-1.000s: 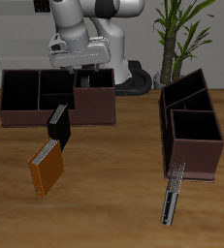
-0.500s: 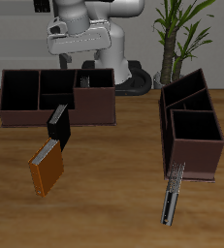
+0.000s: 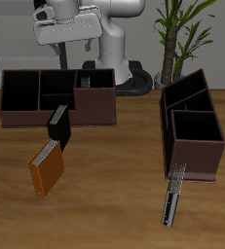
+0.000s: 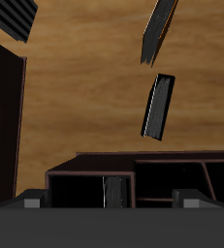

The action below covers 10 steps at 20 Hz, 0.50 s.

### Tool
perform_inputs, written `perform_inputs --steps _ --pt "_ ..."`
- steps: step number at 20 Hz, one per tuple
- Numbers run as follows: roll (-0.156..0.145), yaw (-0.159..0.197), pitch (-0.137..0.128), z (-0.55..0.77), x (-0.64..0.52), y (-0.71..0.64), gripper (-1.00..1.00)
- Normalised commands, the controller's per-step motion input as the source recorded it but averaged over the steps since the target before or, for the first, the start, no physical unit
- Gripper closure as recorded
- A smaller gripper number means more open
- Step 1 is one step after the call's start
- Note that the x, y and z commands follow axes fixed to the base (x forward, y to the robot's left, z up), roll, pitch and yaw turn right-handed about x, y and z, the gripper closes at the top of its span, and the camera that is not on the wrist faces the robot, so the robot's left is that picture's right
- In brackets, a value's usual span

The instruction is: Place the right striped book into the back desk caddy's right compartment and place the orange book into the left desk caddy's right compartment and place the black book into the left desk caddy's left compartment

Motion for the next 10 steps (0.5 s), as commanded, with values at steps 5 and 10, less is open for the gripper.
perform_inputs --steps 5,10 --pt "-0.091 -0.022 -0.025 0.29 0.57 -0.30 -1.00" --pt "-0.107 -0.056 -0.014 0.19 0.61 -0.29 -1.00"
